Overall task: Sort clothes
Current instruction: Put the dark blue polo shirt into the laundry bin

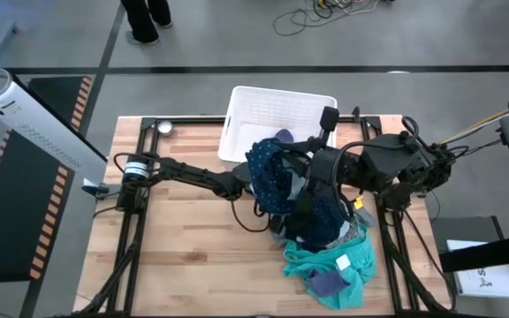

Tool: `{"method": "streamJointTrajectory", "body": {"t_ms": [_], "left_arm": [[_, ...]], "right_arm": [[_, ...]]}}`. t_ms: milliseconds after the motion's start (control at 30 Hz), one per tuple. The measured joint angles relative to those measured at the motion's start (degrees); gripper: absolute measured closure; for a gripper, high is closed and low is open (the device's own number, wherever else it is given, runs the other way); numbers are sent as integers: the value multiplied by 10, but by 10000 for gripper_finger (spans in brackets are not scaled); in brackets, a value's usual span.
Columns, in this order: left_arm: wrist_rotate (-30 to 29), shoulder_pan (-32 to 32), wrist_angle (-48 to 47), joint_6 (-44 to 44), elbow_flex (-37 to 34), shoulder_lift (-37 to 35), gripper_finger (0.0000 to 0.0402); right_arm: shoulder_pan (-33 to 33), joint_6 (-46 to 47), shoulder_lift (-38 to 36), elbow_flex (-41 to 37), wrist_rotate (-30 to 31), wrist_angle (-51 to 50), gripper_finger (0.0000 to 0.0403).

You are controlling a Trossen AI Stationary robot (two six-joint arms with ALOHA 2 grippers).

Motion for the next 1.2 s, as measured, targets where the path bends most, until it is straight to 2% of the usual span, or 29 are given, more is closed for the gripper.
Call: {"method": "streamJointTrajectory", "body": {"t_ms": [167, 333, 533, 767, 967, 1200], "left_arm": [[-23, 15, -28, 1, -21, -40, 395], [-44, 42, -43, 9, -51, -112, 397], [-48, 90, -104, 20, -43, -200, 399], [-43, 138, -218, 53, 23, -249, 399], [-44, 180, -354, 117, 115, -237, 400], [-47, 236, -443, 133, 223, -210, 400]], "right_arm": [[0, -5, -4, 0, 3, -1, 401], [-4, -9, -13, 0, 19, 0, 401], [-9, -23, -20, 1, 19, 4, 401], [-36, -45, -31, 1, 23, 21, 401], [-69, -53, -42, 1, 23, 20, 401], [-113, -85, -62, 0, 23, 39, 401]]}}
